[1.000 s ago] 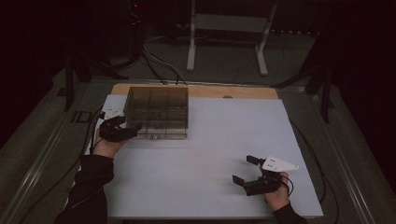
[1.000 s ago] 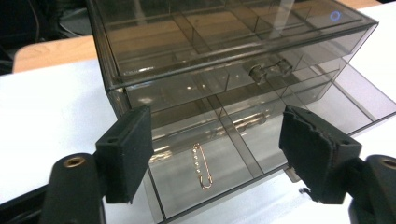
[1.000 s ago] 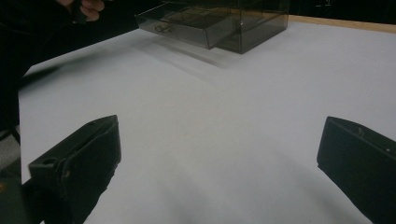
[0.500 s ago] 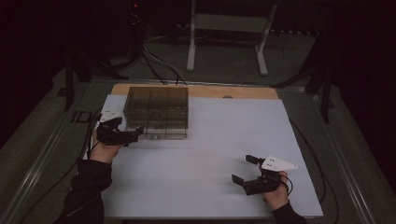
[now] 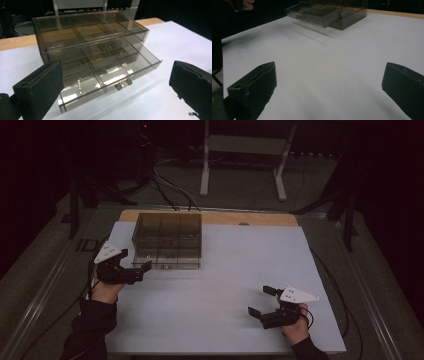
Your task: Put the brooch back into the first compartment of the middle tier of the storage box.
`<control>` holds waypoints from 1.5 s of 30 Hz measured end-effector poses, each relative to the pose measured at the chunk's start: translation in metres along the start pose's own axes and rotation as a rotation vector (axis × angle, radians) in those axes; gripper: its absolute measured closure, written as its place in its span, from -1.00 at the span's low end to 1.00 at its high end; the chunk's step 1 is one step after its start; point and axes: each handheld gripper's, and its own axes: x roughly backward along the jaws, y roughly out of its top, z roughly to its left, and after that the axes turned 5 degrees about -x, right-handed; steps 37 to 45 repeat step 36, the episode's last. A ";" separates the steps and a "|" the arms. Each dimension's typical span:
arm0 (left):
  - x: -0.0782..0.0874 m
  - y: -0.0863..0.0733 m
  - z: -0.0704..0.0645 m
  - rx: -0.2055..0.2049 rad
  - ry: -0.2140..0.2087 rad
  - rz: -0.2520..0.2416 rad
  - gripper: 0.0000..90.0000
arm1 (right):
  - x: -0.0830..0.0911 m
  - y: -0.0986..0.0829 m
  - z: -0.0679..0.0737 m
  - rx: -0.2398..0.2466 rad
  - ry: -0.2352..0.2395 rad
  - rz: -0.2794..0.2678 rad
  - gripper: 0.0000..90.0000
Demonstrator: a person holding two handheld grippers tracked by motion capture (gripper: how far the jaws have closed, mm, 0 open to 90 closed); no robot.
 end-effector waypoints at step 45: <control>0.020 -0.080 -0.043 -0.039 -0.095 0.020 -1.00 | -0.001 0.000 0.000 0.004 0.002 0.004 -1.00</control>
